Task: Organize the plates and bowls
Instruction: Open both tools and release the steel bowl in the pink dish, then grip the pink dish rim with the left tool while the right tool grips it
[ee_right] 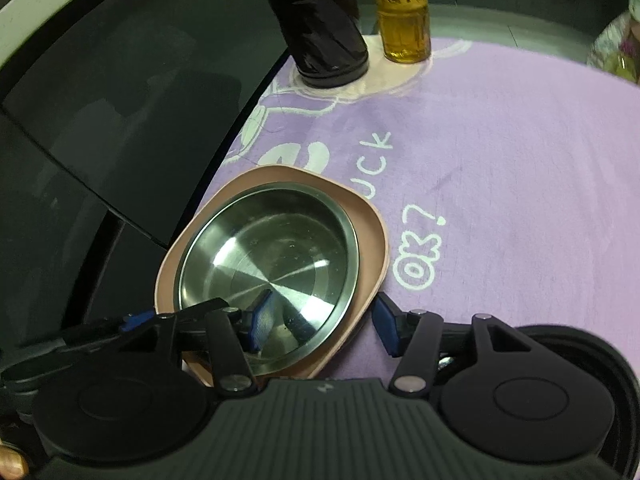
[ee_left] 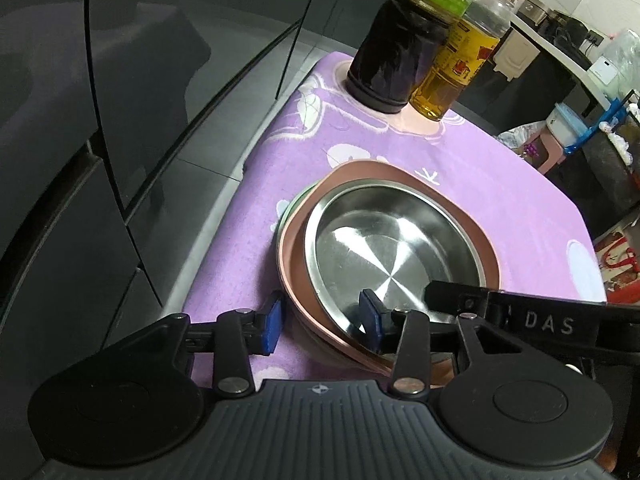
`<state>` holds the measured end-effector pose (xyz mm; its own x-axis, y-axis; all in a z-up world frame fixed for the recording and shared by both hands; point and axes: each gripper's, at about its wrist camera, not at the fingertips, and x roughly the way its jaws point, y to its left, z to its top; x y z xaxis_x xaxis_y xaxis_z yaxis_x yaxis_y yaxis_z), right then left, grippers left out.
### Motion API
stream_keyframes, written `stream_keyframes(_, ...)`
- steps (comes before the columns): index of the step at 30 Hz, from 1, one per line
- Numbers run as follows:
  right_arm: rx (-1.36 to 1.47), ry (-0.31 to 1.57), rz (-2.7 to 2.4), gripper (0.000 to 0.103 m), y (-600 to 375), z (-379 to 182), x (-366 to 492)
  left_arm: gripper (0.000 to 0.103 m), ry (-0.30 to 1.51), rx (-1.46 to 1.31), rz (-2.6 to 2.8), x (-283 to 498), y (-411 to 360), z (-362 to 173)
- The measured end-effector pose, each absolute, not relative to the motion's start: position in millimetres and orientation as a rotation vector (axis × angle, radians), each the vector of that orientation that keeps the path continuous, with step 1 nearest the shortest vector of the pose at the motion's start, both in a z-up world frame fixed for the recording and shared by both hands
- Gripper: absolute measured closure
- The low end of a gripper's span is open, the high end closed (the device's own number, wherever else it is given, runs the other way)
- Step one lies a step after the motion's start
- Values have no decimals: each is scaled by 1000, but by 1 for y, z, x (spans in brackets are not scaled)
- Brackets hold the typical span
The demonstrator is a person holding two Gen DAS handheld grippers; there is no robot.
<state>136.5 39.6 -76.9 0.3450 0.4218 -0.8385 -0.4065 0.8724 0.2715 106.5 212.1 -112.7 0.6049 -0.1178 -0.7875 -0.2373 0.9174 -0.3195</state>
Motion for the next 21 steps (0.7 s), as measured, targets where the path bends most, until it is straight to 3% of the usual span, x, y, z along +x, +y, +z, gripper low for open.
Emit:
stream_keyframes(3, 16, 1068, 529, 69, 37, -75, 135, 66, 926, -424, 72, 103, 212, -109)
stream_keyframes(15, 106, 1044, 576, 69, 21, -46, 126, 66, 822, -396, 82, 84, 204, -68)
stream_keyframes(21, 120, 1036, 562, 69, 14, -40, 122, 66, 856, -420, 73, 87, 202, -77)
